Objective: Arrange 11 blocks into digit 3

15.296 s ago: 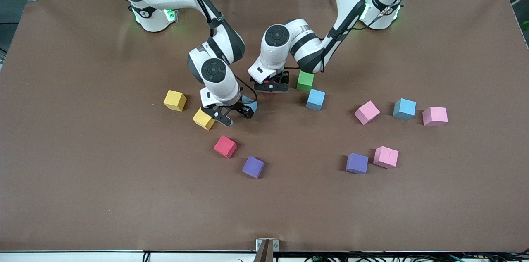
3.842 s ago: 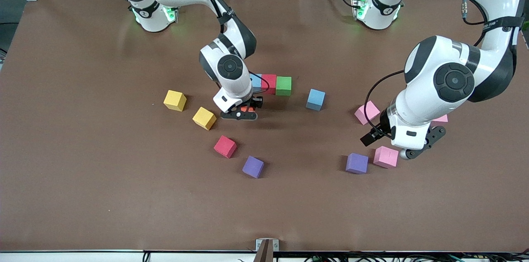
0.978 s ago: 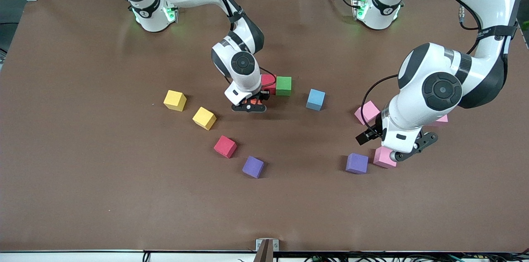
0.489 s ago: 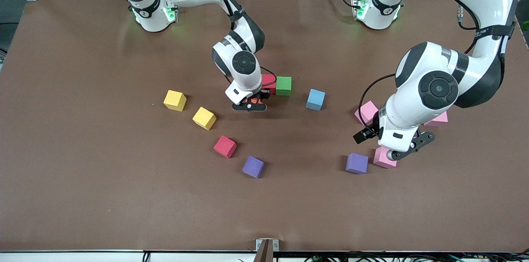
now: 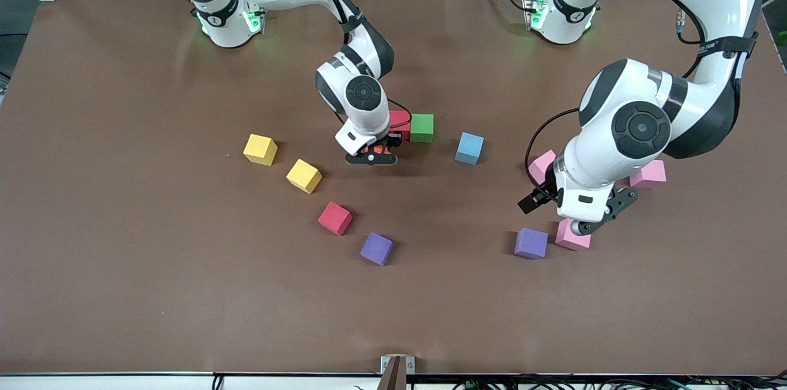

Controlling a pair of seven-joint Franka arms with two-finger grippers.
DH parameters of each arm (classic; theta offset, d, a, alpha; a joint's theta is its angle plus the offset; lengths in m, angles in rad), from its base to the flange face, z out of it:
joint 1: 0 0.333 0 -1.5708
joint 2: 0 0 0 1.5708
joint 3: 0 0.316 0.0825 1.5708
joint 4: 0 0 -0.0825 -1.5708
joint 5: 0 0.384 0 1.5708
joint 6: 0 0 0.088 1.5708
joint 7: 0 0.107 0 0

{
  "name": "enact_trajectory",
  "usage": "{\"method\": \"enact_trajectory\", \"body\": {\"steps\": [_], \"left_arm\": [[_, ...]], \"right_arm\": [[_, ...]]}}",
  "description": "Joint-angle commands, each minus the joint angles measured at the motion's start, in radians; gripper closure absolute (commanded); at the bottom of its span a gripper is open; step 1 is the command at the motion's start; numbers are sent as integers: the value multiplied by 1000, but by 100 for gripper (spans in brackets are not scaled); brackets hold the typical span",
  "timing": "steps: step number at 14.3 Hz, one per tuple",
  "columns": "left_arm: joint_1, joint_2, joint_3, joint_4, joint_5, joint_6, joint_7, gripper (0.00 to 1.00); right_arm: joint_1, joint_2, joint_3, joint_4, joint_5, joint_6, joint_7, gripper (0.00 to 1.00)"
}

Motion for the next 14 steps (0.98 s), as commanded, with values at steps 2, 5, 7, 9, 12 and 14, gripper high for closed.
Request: {"method": "enact_trajectory", "body": {"steps": [2,5,7,9,12,14], "left_arm": [[3,-23,-26,-42,-27,-15,-83,0],[6,-38,-50,-113,-29,-10,-128,0],[8,-43,-69,-146,-32,-9,-182,0],[11,-46,-83,-206,-32,29,-260,0],[14,-63,-95,-294,-40,80,-347,0],[16,-73,-115,-369,-44,175,-424,0]], "right_arm": [[13,-16,-1,-43,21,-9,15,97],[11,-18,-1,-50,21,-9,21,96],[11,-18,-1,-53,21,-9,24,96],[13,-19,-1,-53,21,-11,33,96],[13,-21,-2,-53,21,-28,35,96],[13,-21,-2,-53,21,-28,35,96]]}}
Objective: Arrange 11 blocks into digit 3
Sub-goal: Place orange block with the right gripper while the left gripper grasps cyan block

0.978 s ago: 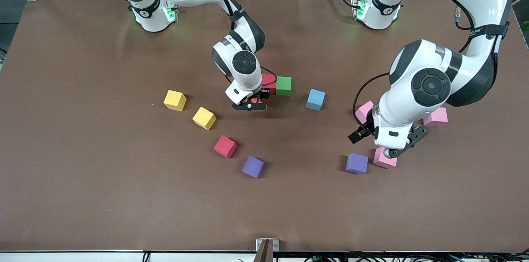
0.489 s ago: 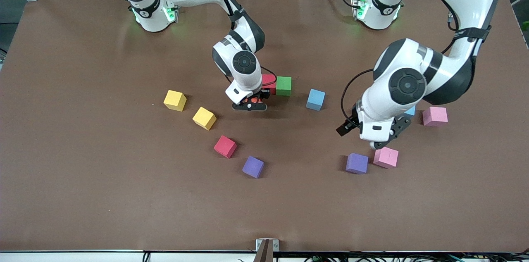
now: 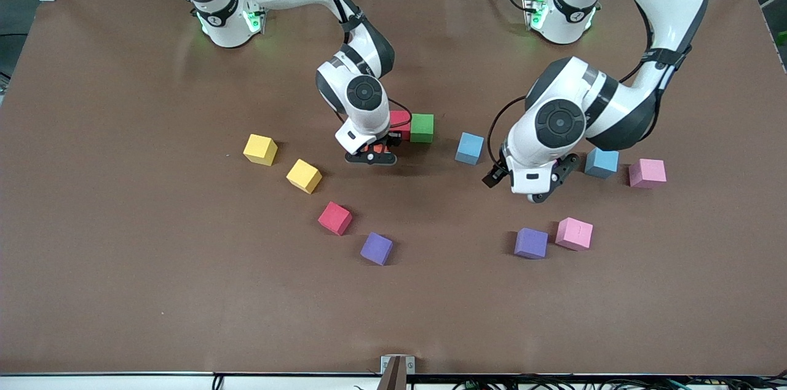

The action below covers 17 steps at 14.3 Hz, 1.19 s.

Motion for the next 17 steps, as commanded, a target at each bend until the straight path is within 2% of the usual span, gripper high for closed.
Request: {"method": "enact_trajectory", "body": {"steps": [1,4,6,9,10,11,14,17], "left_arm": [[19,-61,-19,-132,-23,106,-82,0],[24,-63,-21,-189,-23,134,-134,0],[31,-64,-21,-256,-24,199,-159,0],[34,-78,-21,-336,-24,287,-238,0],[33,-75,-21,-347,-23,296,-246,0],[31,-70,-21,-364,-24,336,-264,0],[27,-58,-21,-427,-24,475,-295,0],[18,-35,-21,-428,-23,488,-303,0]], "right_arm": [[11,-19,-2,-53,21,-12,12,96],[11,-16,-1,-52,20,-6,12,95],[11,-15,-2,-47,20,-5,12,85],[5,-13,-4,-44,15,-9,10,78],[3,-13,-4,-44,9,-9,4,49],[1,-13,-7,-40,9,-12,-2,0],[-9,-15,-8,-21,6,-32,-28,0],[-11,-21,-8,-4,6,-37,-22,0]]}}
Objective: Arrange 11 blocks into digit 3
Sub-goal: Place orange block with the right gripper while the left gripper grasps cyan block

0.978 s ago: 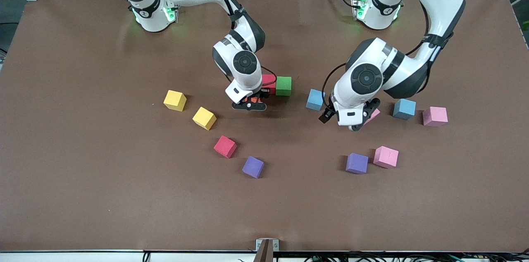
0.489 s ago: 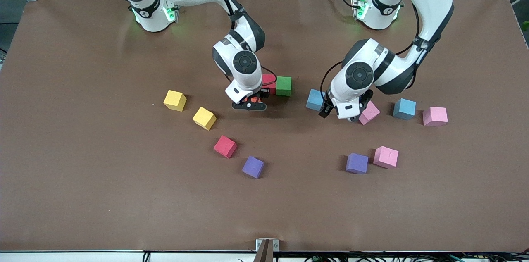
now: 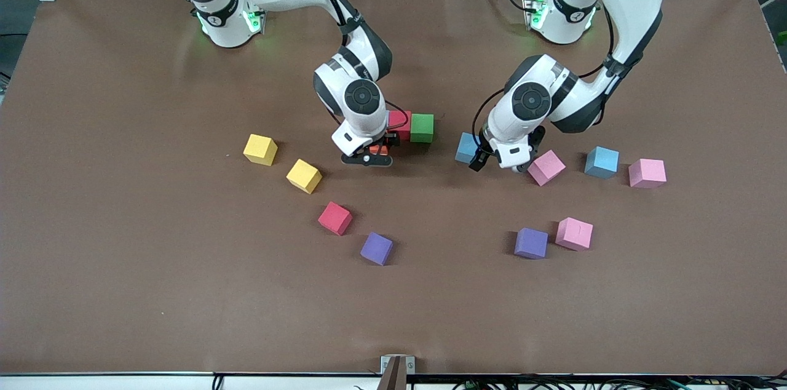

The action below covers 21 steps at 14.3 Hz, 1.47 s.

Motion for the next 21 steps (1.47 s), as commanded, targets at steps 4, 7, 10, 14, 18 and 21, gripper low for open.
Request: {"method": "enact_trajectory", "body": {"steps": [4,7,10,14,18,21], "left_arm": [[1,4,-7,-22,-20,22,-13,0],[-2,15,-7,-21,-20,22,-13,0],[-2,16,-5,-22,-20,21,-20,1],[-11,30,-7,-19,-17,22,-20,4],[-25,53,-5,-9,-10,22,-21,19],[-30,62,-5,-6,-7,22,-20,36]], "right_arm": [[-13,-26,1,71,11,-113,-1,0],[-53,-77,1,91,12,-151,-1,0],[-104,-143,-6,93,9,-150,-2,0],[-115,-192,-122,94,6,-153,-5,0],[-119,-186,-187,94,-2,-136,1,0],[-142,-84,-185,187,4,-134,193,0]]}}
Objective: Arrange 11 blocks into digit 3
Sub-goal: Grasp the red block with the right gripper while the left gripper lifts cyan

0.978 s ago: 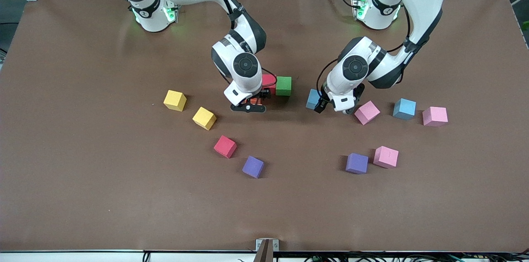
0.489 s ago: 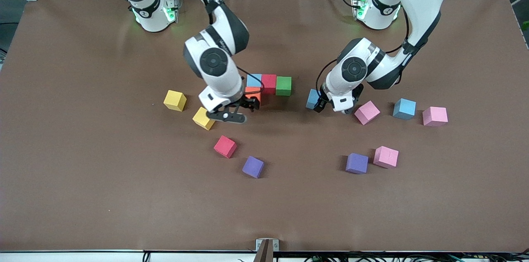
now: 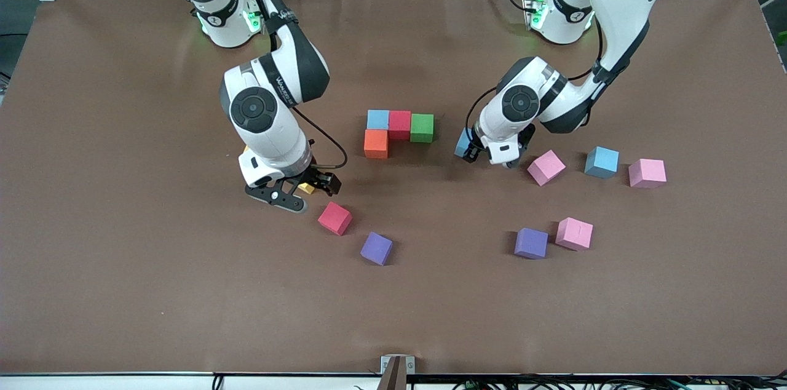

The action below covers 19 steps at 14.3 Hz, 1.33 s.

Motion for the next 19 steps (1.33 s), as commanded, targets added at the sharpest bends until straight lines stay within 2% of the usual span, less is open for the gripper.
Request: {"method": "enact_trajectory", "body": {"steps": [1,3,4,6,9,12,19], "left_arm": [[-5,13,-5,12,-4,8,-6,44],[-2,15,-5,44,-4,-2,1,68],[-5,25,-3,60,-4,-4,5,76],[-1,53,0,129,-2,-5,27,82],[4,71,5,236,-2,-121,117,84],[7,122,6,342,-4,-208,212,80],[22,118,8,439,-2,-288,212,84]], "right_arm": [[-34,145,8,149,9,-3,185,0],[-48,216,8,197,16,0,232,0],[-62,248,10,223,35,9,242,0],[-65,305,11,282,37,8,261,0],[-59,355,14,341,39,5,285,0],[-48,383,21,371,39,8,298,0],[-38,388,22,348,37,8,285,0]]}}
